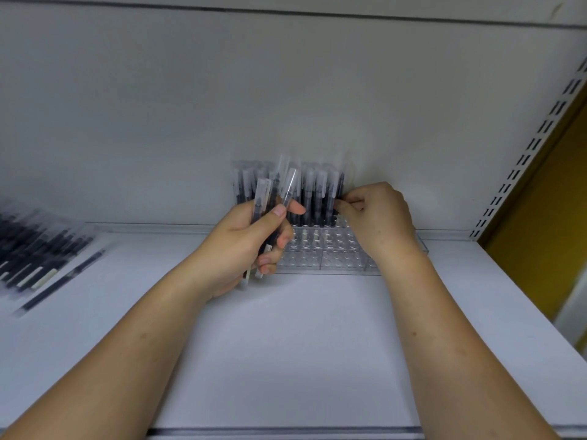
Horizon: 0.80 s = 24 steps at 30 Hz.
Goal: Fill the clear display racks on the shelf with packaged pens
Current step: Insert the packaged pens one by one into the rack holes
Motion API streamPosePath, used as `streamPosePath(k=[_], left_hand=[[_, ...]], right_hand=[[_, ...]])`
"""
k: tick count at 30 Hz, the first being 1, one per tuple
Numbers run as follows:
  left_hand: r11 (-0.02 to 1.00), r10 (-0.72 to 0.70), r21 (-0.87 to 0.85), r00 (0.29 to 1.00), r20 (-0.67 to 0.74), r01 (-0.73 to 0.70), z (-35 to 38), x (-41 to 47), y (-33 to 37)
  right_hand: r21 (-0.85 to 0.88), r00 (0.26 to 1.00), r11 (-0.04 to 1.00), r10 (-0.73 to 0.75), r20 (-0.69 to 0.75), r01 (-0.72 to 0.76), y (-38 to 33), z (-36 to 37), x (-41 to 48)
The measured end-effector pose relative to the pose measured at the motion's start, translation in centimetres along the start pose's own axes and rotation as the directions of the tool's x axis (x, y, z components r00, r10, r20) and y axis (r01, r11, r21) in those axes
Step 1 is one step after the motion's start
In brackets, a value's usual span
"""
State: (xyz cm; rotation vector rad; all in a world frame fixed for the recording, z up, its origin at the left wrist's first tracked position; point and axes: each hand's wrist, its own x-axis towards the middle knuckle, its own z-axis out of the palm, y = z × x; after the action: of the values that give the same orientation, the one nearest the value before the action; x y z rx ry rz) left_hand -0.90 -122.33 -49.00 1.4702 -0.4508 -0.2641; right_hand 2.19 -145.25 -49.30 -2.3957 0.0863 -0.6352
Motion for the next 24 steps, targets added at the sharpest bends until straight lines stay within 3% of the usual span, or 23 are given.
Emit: streamPosePath(k=[5,13,17,24], left_hand=[[1.000,-0.008,-0.016,1.000,-0.005,0.008,0.0,-0.1,0.0],[0.999,0.020,0.030,1.000,0.010,-0.020,-0.1,-0.1,0.0],[0.998,0.032,0.048,0.999,0.014,-0.033,0.0,-0.2,0.0],[0.999,0.033,0.026,0.997,0.067,-0.035,0.0,-0.2,0.0]], right_hand=[[0.026,1.000,1.000,0.017,0.003,-0.017,-0.1,-0.2,-0.3],[0.327,0.982,0.941,-0.029,-0.189,0.091,-1.3,-1.1,-1.0],[0.582,0.995,0.807,-0.089,-0.046,0.099,-3.2,-1.5,-2.1],[0.696,0.957,0.718,-0.196,0.216,-0.010,-4.7,-1.1,-3.4]])
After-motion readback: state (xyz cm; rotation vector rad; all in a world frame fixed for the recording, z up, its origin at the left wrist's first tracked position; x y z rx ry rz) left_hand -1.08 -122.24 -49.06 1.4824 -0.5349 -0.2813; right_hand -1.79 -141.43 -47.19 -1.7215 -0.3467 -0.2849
